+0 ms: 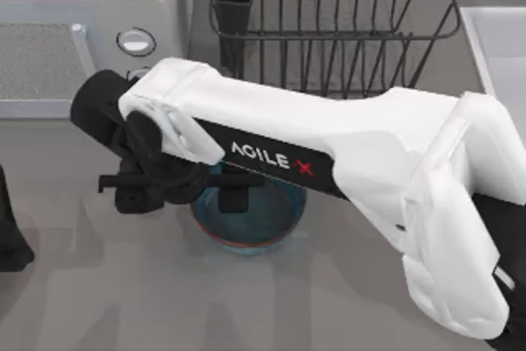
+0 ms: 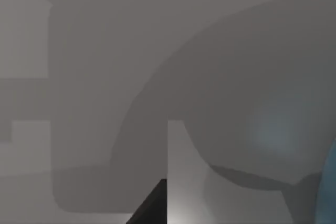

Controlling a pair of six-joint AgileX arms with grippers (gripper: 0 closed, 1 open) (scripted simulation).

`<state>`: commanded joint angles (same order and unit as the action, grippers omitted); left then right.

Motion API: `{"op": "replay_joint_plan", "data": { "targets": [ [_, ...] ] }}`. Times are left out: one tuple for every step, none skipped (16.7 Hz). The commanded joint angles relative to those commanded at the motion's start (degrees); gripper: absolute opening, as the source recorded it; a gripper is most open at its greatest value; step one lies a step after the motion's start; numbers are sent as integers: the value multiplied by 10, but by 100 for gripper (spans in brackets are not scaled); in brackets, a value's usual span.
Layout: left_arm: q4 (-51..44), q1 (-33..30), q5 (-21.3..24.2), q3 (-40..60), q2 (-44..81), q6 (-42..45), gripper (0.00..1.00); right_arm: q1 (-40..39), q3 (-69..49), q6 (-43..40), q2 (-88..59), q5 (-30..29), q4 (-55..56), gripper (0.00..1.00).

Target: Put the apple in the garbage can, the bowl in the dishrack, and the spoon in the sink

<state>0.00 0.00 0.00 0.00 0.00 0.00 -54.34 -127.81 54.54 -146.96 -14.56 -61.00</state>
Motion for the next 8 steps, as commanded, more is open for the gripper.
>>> {"op": "replay_joint_plan", "data": {
  "targets": [
    [0, 0, 0, 0, 0, 0, 100, 0, 0, 0, 0, 0, 0, 47],
    [0, 0, 0, 0, 0, 0, 100, 0, 0, 0, 0, 0, 0, 40],
    [0, 0, 0, 0, 0, 0, 100, 0, 0, 0, 0, 0, 0, 32],
    [0, 0, 0, 0, 0, 0, 100, 0, 0, 0, 0, 0, 0, 25],
    [0, 0, 0, 0, 0, 0, 100, 0, 0, 0, 0, 0, 0, 17],
    [0, 0, 0, 0, 0, 0, 100, 0, 0, 0, 0, 0, 0, 10],
    [0, 0, 0, 0, 0, 0, 100, 0, 0, 0, 0, 0, 0, 2],
    [0, 0, 0, 0, 0, 0, 100, 0, 0, 0, 0, 0, 0, 0]
  ]
}}
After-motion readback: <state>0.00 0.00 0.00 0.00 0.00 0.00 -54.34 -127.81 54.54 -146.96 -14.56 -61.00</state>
